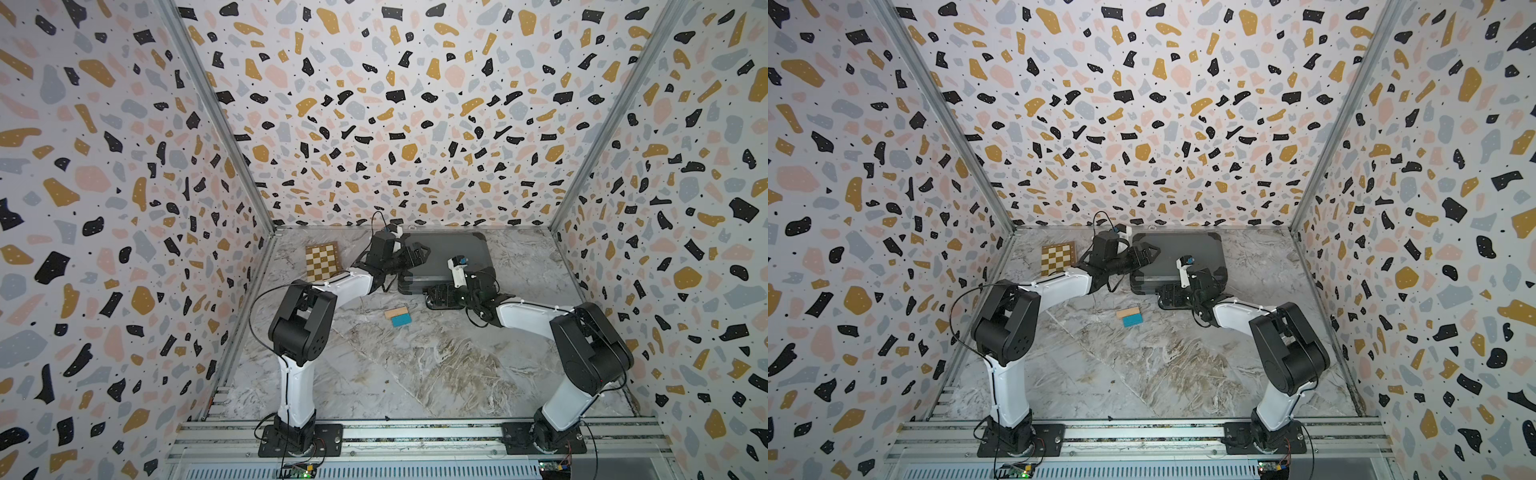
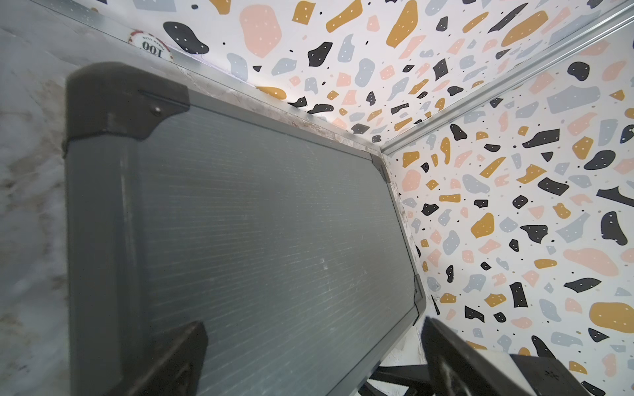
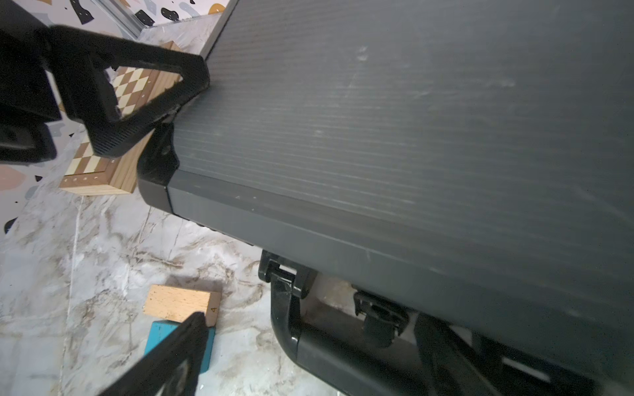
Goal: Open the poker set cases
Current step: Open the fastener on the poker set case.
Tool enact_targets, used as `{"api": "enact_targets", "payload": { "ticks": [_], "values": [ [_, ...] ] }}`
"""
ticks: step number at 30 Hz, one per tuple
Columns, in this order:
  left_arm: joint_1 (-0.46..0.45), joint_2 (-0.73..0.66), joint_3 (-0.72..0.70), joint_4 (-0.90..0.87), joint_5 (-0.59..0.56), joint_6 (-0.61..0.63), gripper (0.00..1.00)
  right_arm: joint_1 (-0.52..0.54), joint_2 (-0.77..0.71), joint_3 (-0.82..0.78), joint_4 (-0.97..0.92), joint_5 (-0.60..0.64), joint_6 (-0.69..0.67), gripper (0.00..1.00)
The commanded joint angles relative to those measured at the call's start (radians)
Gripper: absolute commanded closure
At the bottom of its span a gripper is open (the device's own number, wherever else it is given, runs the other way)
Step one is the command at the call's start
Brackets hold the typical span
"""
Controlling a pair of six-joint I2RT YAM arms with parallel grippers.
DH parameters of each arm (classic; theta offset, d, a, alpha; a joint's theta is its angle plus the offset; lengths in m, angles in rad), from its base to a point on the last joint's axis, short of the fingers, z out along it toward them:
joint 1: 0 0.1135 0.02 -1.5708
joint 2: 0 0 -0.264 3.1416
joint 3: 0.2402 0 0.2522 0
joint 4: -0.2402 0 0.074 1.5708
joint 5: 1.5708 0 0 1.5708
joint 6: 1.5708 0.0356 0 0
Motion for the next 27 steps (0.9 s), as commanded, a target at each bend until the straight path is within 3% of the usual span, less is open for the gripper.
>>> {"api": "enact_targets", "payload": {
  "ticks": [1, 7, 13, 19, 27],
  "values": [
    [0.012, 0.078, -0.043, -0.265, -0.020, 0.002, 0.01, -0.008, 0.081, 0.008, 0.040, 0.043, -0.004, 0.03],
    [0.012, 0.080, -0.044, -0.265, -0.019, 0.000, 0.01, -0.008, 0.083, 0.035, 0.031, 0.020, 0.018, 0.03],
    [0.012, 0.075, -0.046, -0.265, -0.023, 0.001, 0.01, -0.008, 0.015, -0.012, -0.023, 0.170, 0.017, 0.03],
    [0.012, 0.084, -0.043, -0.261, -0.015, -0.004, 0.01, -0.010, -0.013, -0.017, -0.039, 0.132, 0.009, 0.03],
    [0.012, 0.083, -0.053, -0.253, -0.017, -0.007, 0.01, -0.014, -0.061, -0.035, -0.078, 0.204, 0.018, 0.03]
  ]
}}
